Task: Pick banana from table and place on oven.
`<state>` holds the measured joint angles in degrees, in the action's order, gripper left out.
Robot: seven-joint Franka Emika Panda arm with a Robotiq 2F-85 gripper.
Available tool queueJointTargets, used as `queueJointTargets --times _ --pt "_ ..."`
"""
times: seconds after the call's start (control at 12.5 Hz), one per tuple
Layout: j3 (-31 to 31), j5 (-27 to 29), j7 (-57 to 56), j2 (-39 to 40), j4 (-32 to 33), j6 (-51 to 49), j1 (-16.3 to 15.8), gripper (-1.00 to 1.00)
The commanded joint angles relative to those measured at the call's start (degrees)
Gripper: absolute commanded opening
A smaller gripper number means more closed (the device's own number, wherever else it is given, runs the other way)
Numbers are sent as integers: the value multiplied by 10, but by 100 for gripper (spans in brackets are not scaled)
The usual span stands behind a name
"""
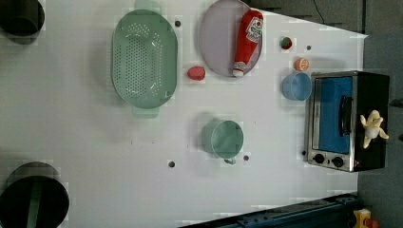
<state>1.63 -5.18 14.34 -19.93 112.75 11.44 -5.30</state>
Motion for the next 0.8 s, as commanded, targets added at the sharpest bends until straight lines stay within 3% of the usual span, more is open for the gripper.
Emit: queueJointTargets --times 0.08,0.8 --pt "39 7 6 -6 46 -7 20 100" --pt "42 7 -8 -19 57 -12 21 100"
